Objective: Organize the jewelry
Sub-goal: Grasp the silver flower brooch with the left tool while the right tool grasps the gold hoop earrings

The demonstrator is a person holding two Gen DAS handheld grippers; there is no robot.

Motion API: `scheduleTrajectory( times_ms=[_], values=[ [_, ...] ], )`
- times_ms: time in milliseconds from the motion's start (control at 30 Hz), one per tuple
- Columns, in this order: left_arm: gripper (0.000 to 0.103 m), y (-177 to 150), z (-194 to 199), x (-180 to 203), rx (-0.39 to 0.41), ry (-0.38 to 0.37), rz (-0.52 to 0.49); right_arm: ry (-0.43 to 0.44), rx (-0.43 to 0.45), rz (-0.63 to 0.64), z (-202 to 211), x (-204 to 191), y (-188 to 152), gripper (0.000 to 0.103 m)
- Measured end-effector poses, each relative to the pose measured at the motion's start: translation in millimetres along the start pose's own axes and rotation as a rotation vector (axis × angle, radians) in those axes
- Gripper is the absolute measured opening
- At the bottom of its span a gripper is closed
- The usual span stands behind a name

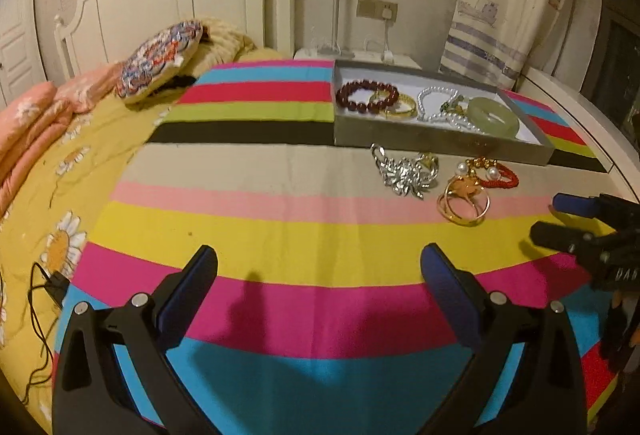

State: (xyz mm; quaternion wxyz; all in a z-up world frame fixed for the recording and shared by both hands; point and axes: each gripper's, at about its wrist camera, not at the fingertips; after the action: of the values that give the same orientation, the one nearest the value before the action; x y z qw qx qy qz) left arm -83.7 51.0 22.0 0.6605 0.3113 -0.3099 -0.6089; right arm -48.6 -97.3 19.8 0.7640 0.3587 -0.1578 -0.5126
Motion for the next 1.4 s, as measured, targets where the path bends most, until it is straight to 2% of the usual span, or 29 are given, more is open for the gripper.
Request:
scheduleTrajectory(
  times_ms=[133, 300, 400, 667, 733, 1000, 1167, 1400],
  values=[
    [0.101, 0, -2, 3, -0.010, -0.002, -0.010, 0.026, -0.013, 0.053, -8, -21, 3, 0.087],
    [0.101, 0, -2, -6, -0.008, -0.022, 0.035, 0.032, -0.026, 0.156, -23, -50, 13, 0.085],
    [0.101, 0, -1, -12, -0.004, -0.042, 0.068, 0.024, -0.045, 0.209, -35, -61, 18, 0.075],
    [0.101, -1, -1, -14, -0.009, -0.060, 0.090, 0.050, -0.068, 0.248, -53, -70, 29, 0.058],
    [0.101, -1, -2, -13, -0.012, -0.054, 0.084, 0.050, -0.059, 0.246, -52, -69, 30, 0.040],
    [0.101, 4, -11, -4, -0.060, -0.024, 0.051, 0.050, -0.018, 0.201, -29, -46, 18, 0.039],
    [0.101, 16, -24, 9, -0.106, -0.123, 0.135, 0.041, -0.008, 0.170, -14, -33, 7, 0.039],
    [0.100, 43, -57, 42, -0.107, -0.105, 0.133, 0.043, 0.013, 0.151, -1, -26, -2, 0.039]
  ],
)
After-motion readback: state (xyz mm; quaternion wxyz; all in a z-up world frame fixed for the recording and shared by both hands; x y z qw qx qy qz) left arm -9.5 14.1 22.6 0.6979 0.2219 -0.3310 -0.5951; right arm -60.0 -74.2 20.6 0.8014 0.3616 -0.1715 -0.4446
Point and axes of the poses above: each gripper's, at about its wrist camera, not at the fingertips, and z roughly against the way its jaws point, x to its right, y to its top, and after that the axes turned 7 degrees about x, right-handed
